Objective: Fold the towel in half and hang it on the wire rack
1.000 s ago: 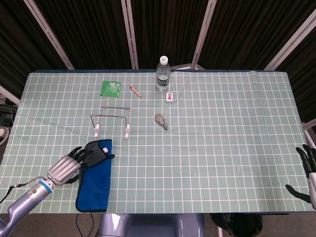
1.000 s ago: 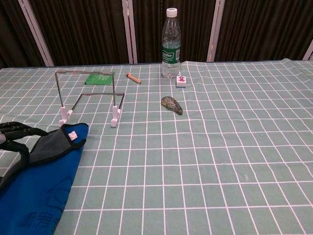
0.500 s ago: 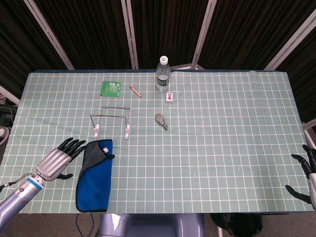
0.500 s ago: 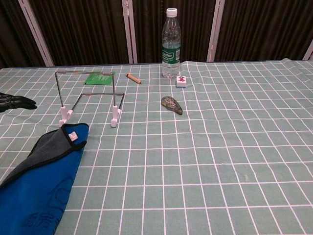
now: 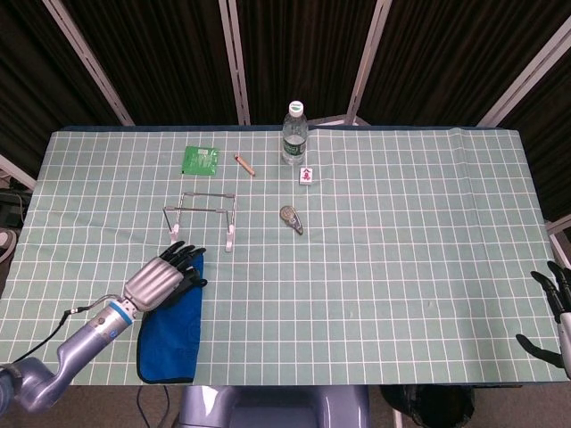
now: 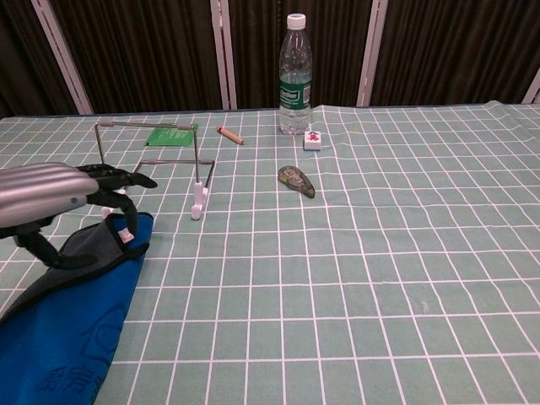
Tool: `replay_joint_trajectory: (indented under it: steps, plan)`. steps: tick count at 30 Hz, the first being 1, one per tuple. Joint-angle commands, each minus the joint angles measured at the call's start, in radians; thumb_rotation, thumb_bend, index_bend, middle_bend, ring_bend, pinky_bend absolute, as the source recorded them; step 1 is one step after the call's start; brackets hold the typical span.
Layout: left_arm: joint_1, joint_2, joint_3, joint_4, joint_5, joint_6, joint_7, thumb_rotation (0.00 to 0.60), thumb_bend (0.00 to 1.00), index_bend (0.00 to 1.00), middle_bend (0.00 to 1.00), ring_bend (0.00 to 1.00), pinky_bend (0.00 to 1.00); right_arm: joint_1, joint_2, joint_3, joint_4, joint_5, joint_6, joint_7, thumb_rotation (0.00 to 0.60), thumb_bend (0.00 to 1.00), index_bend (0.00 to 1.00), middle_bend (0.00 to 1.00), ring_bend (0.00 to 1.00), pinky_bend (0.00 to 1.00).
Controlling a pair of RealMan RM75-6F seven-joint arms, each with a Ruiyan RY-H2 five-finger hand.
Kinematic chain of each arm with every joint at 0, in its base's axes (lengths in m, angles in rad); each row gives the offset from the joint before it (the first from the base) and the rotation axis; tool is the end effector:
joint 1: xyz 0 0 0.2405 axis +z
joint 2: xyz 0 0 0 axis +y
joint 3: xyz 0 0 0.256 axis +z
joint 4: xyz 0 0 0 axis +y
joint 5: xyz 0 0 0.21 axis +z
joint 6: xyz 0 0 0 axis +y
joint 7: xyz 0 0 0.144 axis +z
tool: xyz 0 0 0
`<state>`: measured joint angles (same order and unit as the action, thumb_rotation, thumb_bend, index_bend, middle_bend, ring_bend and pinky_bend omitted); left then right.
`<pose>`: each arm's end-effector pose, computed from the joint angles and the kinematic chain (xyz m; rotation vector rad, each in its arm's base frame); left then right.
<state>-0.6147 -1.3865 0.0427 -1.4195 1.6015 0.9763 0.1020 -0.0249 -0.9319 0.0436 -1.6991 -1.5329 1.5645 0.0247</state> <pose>-0.2201 0.2861 0.0070 -2.1832 -0.7332 -0.8056 -0.3132 -0.1452 0.2170 1.3403 -0.8413 0.8329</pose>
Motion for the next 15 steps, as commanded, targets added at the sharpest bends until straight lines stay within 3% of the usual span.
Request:
replay_joint_trajectory:
  steps: [1, 15]
  plan:
    - [-0.04, -0.067, -0.041, 0.023, -0.077, -0.075, 0.095, 0.6, 0.38, 0.35, 0.0, 0.0, 0.0, 0.001, 0.0, 0.002, 0.003, 0.005, -0.003, 0.003, 0.6, 0.0, 0.12, 0.0, 0.0, 0.0]
    - [-0.07, -0.094, -0.059, 0.04, -0.124, -0.112, 0.163, 0.6, 0.4, 0.39, 0.0, 0.0, 0.0, 0.007, -0.005, 0.008, 0.008, 0.028, -0.019, -0.002, 0.6, 0.0, 0.12, 0.0, 0.0, 0.0]
